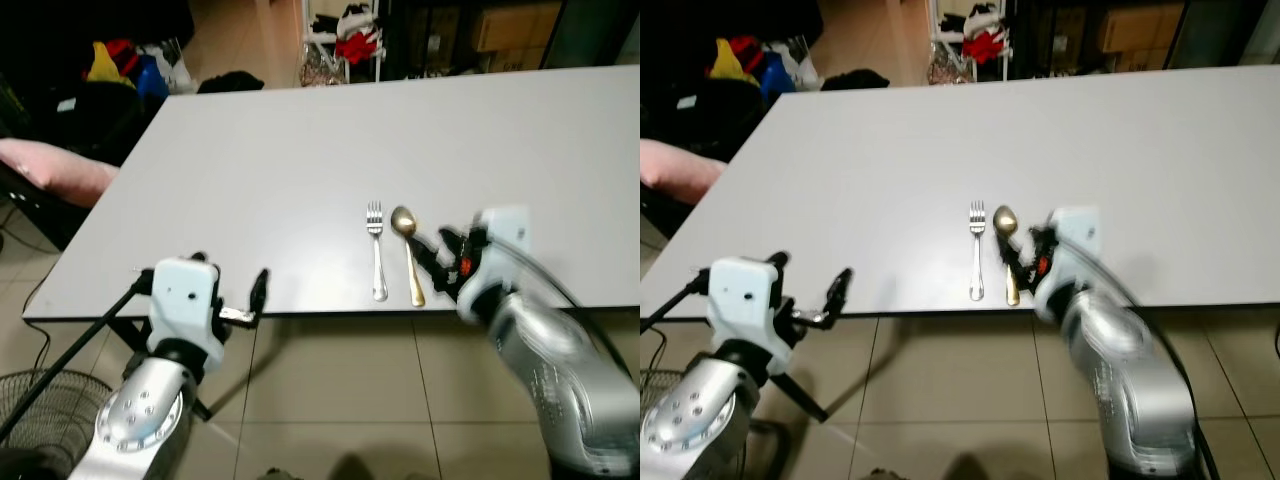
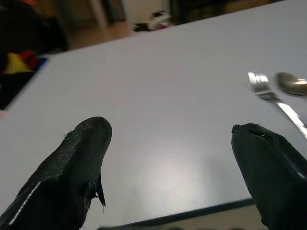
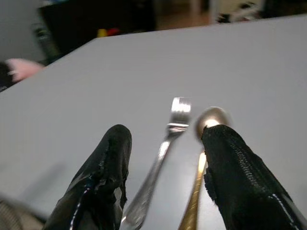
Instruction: Setting the table
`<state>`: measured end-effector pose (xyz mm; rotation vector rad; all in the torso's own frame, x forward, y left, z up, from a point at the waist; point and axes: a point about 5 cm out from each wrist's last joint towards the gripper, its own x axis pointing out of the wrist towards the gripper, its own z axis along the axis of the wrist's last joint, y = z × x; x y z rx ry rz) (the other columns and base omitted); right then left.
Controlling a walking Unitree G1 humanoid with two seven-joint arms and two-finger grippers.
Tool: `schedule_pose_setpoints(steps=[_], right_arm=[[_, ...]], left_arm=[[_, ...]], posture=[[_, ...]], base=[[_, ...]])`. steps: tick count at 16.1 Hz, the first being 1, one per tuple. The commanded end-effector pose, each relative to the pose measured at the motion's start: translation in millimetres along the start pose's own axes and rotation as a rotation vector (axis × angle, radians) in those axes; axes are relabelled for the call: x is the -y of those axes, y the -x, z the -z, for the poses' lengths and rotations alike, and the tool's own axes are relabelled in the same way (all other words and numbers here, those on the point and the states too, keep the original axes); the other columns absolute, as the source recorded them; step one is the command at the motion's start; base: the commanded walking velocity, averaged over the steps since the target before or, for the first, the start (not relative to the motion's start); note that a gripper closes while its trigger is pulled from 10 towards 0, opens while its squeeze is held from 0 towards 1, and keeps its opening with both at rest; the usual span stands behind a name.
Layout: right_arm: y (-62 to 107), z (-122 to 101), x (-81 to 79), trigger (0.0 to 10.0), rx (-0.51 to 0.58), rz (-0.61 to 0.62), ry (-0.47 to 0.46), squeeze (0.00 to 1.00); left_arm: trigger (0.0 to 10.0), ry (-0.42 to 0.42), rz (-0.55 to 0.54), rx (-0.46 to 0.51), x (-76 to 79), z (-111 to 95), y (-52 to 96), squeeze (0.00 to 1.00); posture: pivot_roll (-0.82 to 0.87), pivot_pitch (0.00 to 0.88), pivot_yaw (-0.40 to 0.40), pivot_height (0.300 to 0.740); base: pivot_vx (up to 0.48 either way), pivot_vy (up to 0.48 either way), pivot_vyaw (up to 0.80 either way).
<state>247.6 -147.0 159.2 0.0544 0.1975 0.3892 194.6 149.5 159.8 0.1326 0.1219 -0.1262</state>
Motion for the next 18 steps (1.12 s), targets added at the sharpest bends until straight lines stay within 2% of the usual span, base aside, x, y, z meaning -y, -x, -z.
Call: schedule_pose_setpoints(steps=[1, 4, 7, 8, 10, 11, 13, 18], right_arm=[[2.7, 2, -1.3, 10.0, 0.013, -0.027, 0.002, 0.0], [5.8, 2, -0.4, 10.0, 0.038, -0.033, -0.039, 0.0], [6.8, 3, -6.4, 10.0, 0.041, -0.084, 0.027, 0.0], [6.2, 3, -8.3, 10.0, 0.043, -0.106, 0.058, 0.0], [4.5, 3, -11.5, 10.0, 0.048, -0.136, 0.075, 0.14], [3.1, 3, -13.6, 10.0, 0.039, -0.158, 0.039, 0.13], [2.2, 5, -15.6, 10.0, 0.042, -0.162, 0.031, 0.09], [-1.0, -1, -19.1, 10.0, 0.083, -0.172, 0.013, 0.05]], left_arm=[[10.0, -0.01, -0.052, 0.0, -2.3, 2, 1.2, 0.0], [10.0, -0.017, -0.091, 0.0, -3.9, 4, 6.5, 0.0], [10.0, -0.01, -0.125, -0.005, -3.5, 6, 12.3, 0.0], [10.0, -0.006, -0.133, -0.001, -2.5, 7, 13.6, 0.0], [10.0, 0.01, -0.133, -0.009, -1.5, 9, 15.7, 0.0], [10.0, -0.01, -0.125, -0.009, -1.8, 9, 15.8, 0.0], [10.0, -0.04, -0.114, 0.014, -3.8, 4, 15.2, 0.0], [10.0, -0.061, -0.129, 0.031, -8.5, 1, 13.4, 0.0]], posture=[[-0.09, 0.0, 0.12, 0.74], [-0.07, 0.0, 0.103, 0.74], [-0.06, 0.0, 0.088, 0.74], [-0.06, 0.0, 0.082, 0.74], [-0.06, 0.0, 0.078, 0.74], [-0.05, 0.0, 0.078, 0.74], [-0.03, 0.0, 0.076, 0.74], [-0.02, 0.0, 0.07, 0.74]], base=[[0.0, -0.48, 0.0], [0.0, -0.48, 0.0], [0.0, -0.48, 0.0], [0.0, 0.0, 0.8], [0.0, 0.0, 0.8], [0.0, 0.0, 0.8], [0.0, 0.0, 0.8], [0.0, 0.0, 0.8]])
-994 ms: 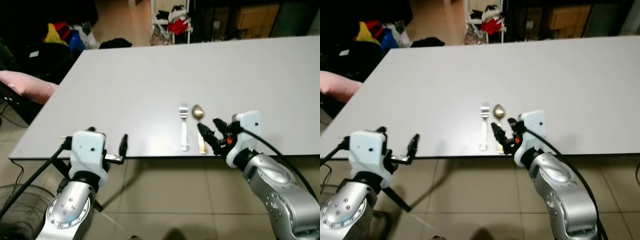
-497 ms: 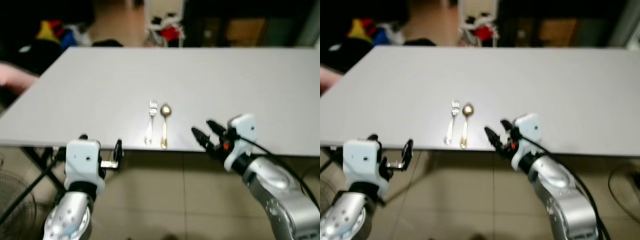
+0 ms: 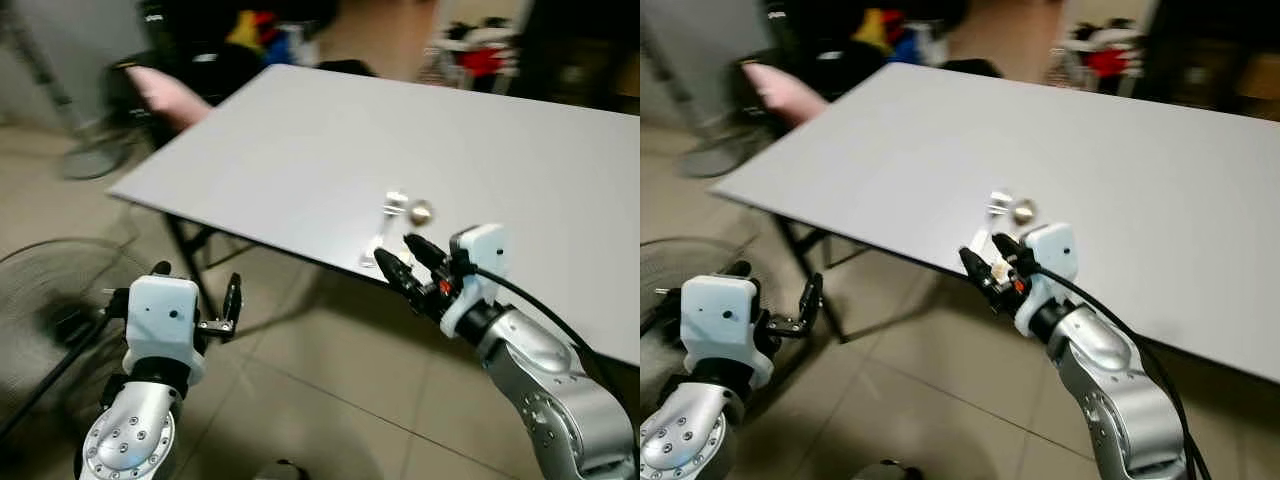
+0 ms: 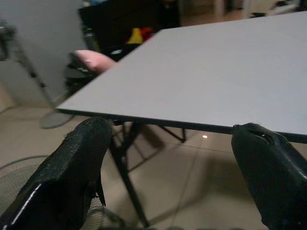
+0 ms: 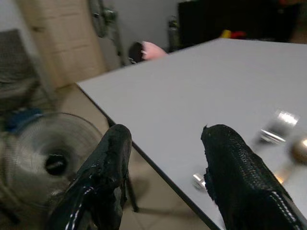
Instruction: Setting the table
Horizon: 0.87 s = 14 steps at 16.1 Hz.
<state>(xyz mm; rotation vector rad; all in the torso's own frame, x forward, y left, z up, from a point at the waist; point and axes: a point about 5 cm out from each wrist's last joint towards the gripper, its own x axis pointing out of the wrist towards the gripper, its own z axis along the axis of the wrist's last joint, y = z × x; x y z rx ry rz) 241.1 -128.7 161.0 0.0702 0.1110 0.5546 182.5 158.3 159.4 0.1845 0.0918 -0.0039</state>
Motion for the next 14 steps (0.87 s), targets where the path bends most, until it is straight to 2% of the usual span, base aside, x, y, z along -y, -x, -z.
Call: schedule_pose_setpoints(steps=[1, 7, 12, 13, 14], right_arm=[[-0.5, 0, 0.3, 10.0, 0.005, 0.006, -0.002, 0.03], [2.4, 1, 7.1, 10.0, 0.004, 0.062, 0.002, 0.0], [7.6, 2, 11.1, 10.0, 0.009, 0.089, 0.004, 0.0], [7.9, 4, 11.9, 10.0, 0.004, 0.088, -0.01, 0.0], [8.1, 5, 14.2, 10.0, -0.001, 0.102, -0.009, 0.55]], left_arm=[[10.0, -0.018, -0.002, 0.013, -1.9, -2, 0.1, 0.0], [10.0, -0.025, -0.012, 0.009, -2.5, -2, -10.8, 0.0], [10.0, -0.017, -0.031, -0.01, -2.7, 5, -5.6, 0.0], [10.0, 0.017, -0.022, -0.019, -1.4, 6, -4.1, 0.0], [10.0, 0.027, -0.023, -0.021, -0.9, 6, -2.2, 1.0]], posture=[[-0.02, 0.0, 0.078, 0.74], [-0.04, 0.0, 0.086, 0.74], [-0.05, 0.0, 0.078, 0.74], [-0.05, 0.0, 0.066, 0.74], [-0.04, 0.0, 0.058, 0.74]], base=[[0.0, 0.0, 0.8], [0.0, 0.0, 0.8], [0.0, 0.0, 0.8], [0.0, 0.0, 0.8], [0.0, 0.0, 0.8]])
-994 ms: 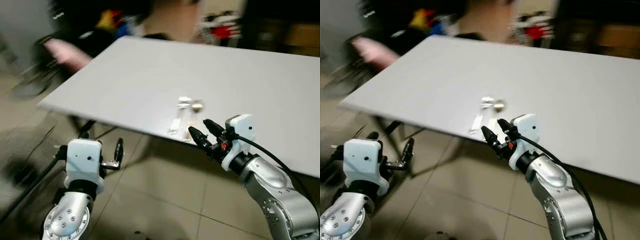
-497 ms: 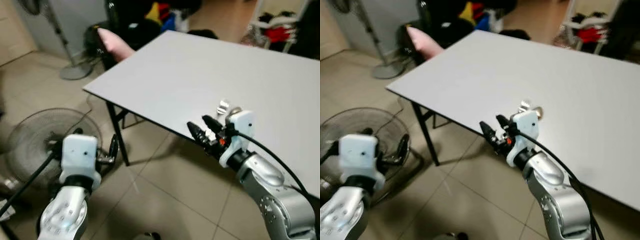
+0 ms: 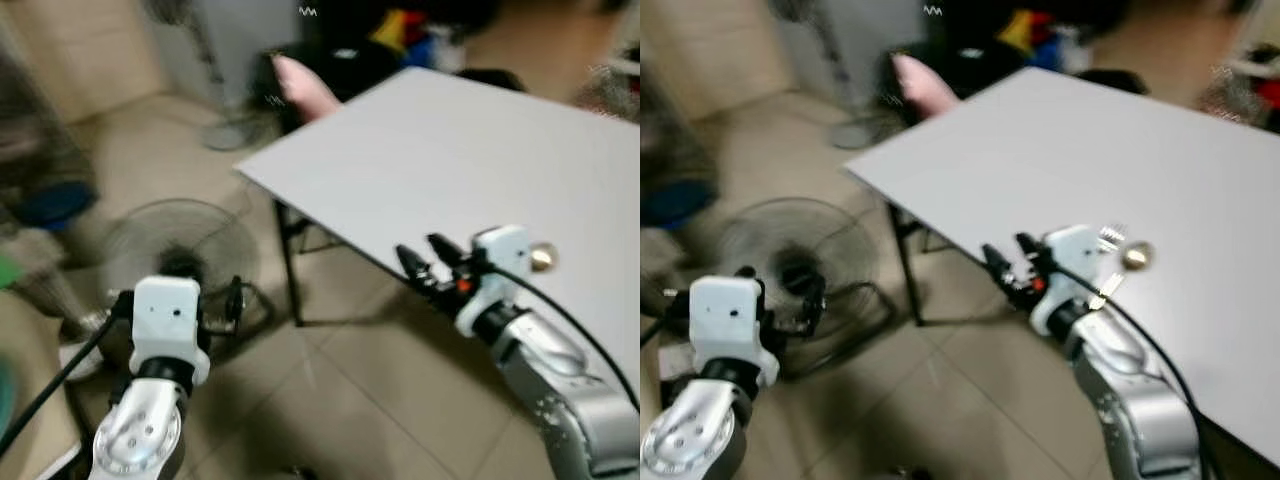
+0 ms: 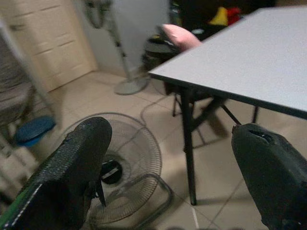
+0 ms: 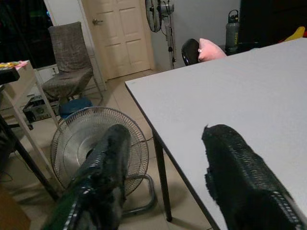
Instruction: Setting the table
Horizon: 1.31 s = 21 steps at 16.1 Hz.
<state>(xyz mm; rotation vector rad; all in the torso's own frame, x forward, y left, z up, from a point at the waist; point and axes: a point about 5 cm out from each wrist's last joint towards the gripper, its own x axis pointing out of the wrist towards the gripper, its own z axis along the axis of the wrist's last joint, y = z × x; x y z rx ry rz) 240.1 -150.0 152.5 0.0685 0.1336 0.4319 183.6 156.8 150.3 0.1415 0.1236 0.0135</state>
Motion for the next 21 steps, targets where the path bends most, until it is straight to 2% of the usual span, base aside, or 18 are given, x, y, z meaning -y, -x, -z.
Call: schedule_pose_setpoints(steps=[1, 5, 7, 9, 10, 11, 12, 13, 14, 15, 16, 17, 18, 19, 21], right_arm=[[-2.4, 0, -1.8, 10.0, 0.01, 0.0, -0.014, 1.0], [-3.3, 5, -0.4, 10.0, 0.01, 0.02, 0.009, 1.0], [-3.4, 3, -0.5, 10.0, 0.023, 0.012, 0.009, 1.0], [-3.6, 3, 0.4, 10.0, 0.03, 0.026, 0.006, 1.0], [-3.9, 3, 0.5, 10.0, 0.034, 0.033, 0.005, 1.0], [-4.0, 3, 1.5, 10.0, 0.04, 0.049, 0.007, 1.0], [-3.3, 4, 4.1, 10.0, 0.044, 0.081, 0.0, 1.0], [-3.0, 4, 5.3, 10.0, 0.046, 0.095, -0.004, 1.0], [-1.9, 7, 9.6, 10.0, 0.036, 0.137, -0.015, 1.0], [-1.8, 8, 10.0, 10.0, 0.031, 0.141, -0.026, 1.0], [-2.0, 8, 8.5, 10.0, 0.032, 0.136, -0.031, 1.0], [-2.0, 8, 7.4, 10.0, 0.032, 0.132, -0.035, 1.0], [-2.4, 9, 4.2, 10.0, 0.031, 0.118, -0.042, 1.0], [-2.6, 9, 2.8, 10.0, 0.03, 0.11, -0.045, 1.0], [-3.3, 12, -3.5, 10.0, 0.01, 0.048, -0.077, 1.0]], left_arm=[[10.0, -0.001, -0.013, 0.012, -3.4, -2, 2.0, 1.0], [10.0, -0.063, -0.047, 0.008, -10.1, -2, 8.0, 1.0], [10.0, -0.058, -0.09, 0.044, -14.9, -5, 6.5, 1.0], [10.0, -0.011, -0.135, 0.076, -17.6, -9, 3.5, 1.0], [10.0, -0.029, -0.154, 0.125, -19.1, -14, 2.1, 1.0], [10.0, -0.013, -0.139, 0.117, -18.2, -14, 0.9, 1.0], [10.0, -0.082, -0.125, 0.08, -18.5, -12, 0.7, 1.0], [10.0, -0.112, -0.117, 0.063, -18.4, -10, 0.9, 1.0], [10.0, -0.109, -0.077, 0.005, -16.6, -4, 1.2, 1.0], [10.0, -0.123, -0.068, 0.036, -16.4, -7, 2.8, 0.99], [10.0, -0.158, -0.069, 0.047, -16.9, -8, 3.5, 0.85], [10.0, -0.165, -0.064, 0.044, -16.6, -7, 3.3, 0.78], [10.0, -0.194, -0.068, 0.062, -15.8, -8, 2.7, 0.59], [10.0, -0.21, -0.076, 0.072, -15.9, -8, 2.6, 0.59], [10.0, -0.202, -0.11, 0.071, -18.0, -9, 3.1, 0.5]], posture=[[-0.04, 0.0, 0.052, 0.74], [-0.02, 0.0, 0.043, 0.74], [-0.02, 0.0, 0.043, 0.74], [-0.02, 0.0, 0.055, 0.74], [-0.02, 0.0, 0.06, 0.74], [-0.02, 0.0, 0.062, 0.74], [-0.02, 0.0, 0.063, 0.74], [-0.02, 0.0, 0.063, 0.74], [-0.02, 0.0, 0.07, 0.74], [-0.03, 0.0, 0.076, 0.74], [-0.03, 0.0, 0.079, 0.74], [-0.03, 0.0, 0.079, 0.74], [-0.03, 0.0, 0.08, 0.74], [-0.02, 0.0, 0.08, 0.74], [-0.02, 0.0, 0.08, 0.74]], base=[[0.0, 0.0, 0.8], [0.0, 0.0, 0.8], [0.0, 0.0, 0.8], [0.0, 0.0, 0.8], [0.0, 0.0, 0.8], [0.0, 0.0, 0.8], [0.0, 0.0, 0.8], [0.0, 0.0, 0.8], [0.0, 0.0, 0.8], [0.0, 0.0, 0.8], [0.0, 0.0, 0.8], [0.0, 0.0, 0.8], [0.0, 0.0, 0.8], [0.0, 0.0, 0.8], [0.0, 0.0, 0.8]])
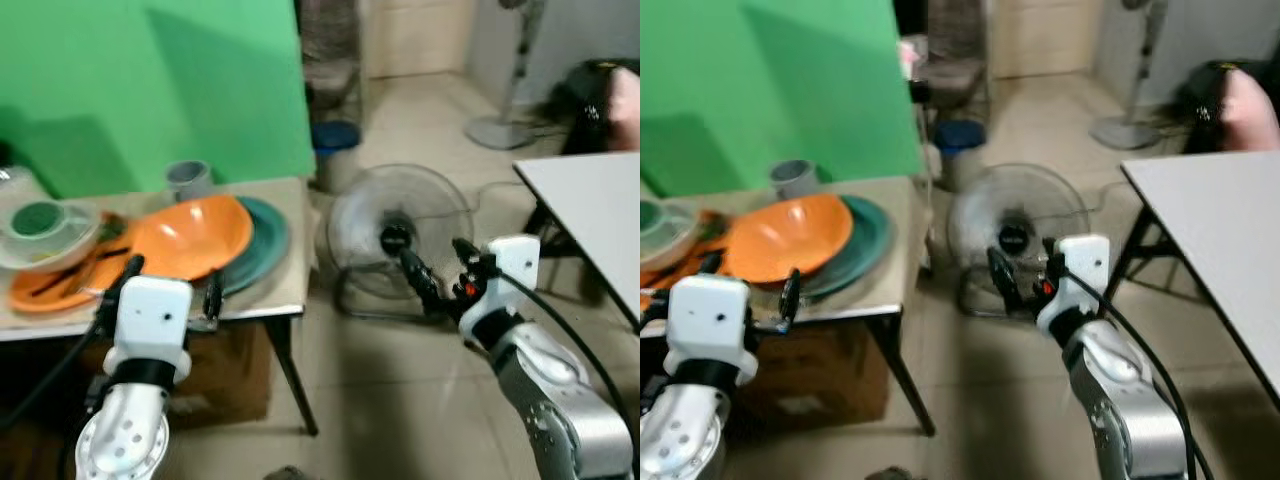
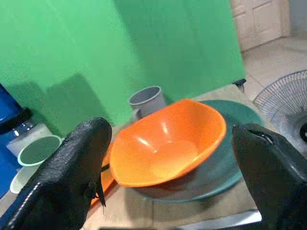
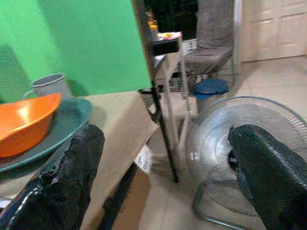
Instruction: Setting the table
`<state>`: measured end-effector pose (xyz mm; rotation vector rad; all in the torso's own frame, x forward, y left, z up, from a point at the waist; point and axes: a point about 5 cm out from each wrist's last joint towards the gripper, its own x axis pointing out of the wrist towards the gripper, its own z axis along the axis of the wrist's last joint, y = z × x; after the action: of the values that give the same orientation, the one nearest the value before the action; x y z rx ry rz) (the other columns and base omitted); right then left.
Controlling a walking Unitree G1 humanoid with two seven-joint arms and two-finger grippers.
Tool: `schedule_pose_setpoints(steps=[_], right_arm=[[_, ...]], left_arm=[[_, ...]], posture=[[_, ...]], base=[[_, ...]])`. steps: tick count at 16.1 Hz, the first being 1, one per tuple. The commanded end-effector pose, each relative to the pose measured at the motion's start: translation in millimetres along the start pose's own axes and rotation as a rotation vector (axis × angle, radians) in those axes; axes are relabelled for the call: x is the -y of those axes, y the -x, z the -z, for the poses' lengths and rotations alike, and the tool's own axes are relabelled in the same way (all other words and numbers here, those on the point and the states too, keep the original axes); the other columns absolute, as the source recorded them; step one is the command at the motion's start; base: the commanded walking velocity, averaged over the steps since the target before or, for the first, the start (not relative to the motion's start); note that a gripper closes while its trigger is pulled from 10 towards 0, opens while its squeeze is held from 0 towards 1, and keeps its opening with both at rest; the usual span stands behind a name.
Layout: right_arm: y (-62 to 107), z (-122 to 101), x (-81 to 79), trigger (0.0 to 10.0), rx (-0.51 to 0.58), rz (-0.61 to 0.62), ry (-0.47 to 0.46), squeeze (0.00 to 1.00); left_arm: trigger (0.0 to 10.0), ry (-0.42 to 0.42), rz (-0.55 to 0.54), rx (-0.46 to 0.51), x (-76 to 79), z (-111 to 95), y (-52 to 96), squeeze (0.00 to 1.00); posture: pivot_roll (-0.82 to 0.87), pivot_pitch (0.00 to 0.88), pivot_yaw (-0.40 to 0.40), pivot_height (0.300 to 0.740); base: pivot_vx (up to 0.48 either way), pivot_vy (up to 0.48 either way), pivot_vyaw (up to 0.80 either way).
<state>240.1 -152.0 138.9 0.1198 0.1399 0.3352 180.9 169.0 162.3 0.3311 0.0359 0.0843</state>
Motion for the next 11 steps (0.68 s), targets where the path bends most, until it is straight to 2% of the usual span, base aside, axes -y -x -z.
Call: schedule_pose_setpoints(steps=[1, 3, 6, 9, 10, 11], right_arm=[[-1.9, -0.1, -8.6, 10.0, -0.014, -0.066, -0.031, 1.0], [-1.8, 0.7, -9.8, 10.0, -0.024, -0.09, -0.043, 1.0], [-2.8, -4.4, -5.8, 10.0, 0.027, -0.038, -0.051, 1.0], [-0.1, -4.2, -13.0, 10.0, 0.024, -0.087, -0.031, 1.0], [-1.1, -4.8, -14.9, 10.0, 0.033, -0.094, -0.005, 0.85], [-1.6, -4.3, -15.0, 10.0, 0.031, -0.092, -0.004, 0.85]], left_arm=[[10.0, -0.014, -0.01, -0.021, -4.2, 1.8, -0.8, 0.47], [10.0, 0.009, 0.011, -0.011, -5.0, -0.6, 1.3, 0.48], [10.0, 0.039, 0.036, 0.013, -2.7, -2.7, 2.7, 0.5], [10.0, 0.058, 0.053, 0.019, -1.2, -2.9, 3.0, 0.51], [10.0, 0.06, 0.056, 0.022, -1.5, -3.4, 2.0, 0.52], [10.0, 0.062, 0.058, 0.022, -1.4, -3.4, 1.7, 0.52]], posture=[[-0.02, 0.0, 0.08, 0.74], [-0.01, 0.0, 0.068, 0.74], [-0.01, 0.0, 0.076, 0.74], [-0.02, 0.0, 0.078, 0.74], [-0.02, 0.0, 0.078, 0.74], [-0.02, 0.0, 0.076, 0.74]], base=[[0.0, 0.0, 0.8], [0.0, 0.0, 0.8], [0.0, 0.0, 0.8], [0.082, 0.0, 0.8], [0.3, 0.0, 0.0], [0.3, 0.0, 0.0]])
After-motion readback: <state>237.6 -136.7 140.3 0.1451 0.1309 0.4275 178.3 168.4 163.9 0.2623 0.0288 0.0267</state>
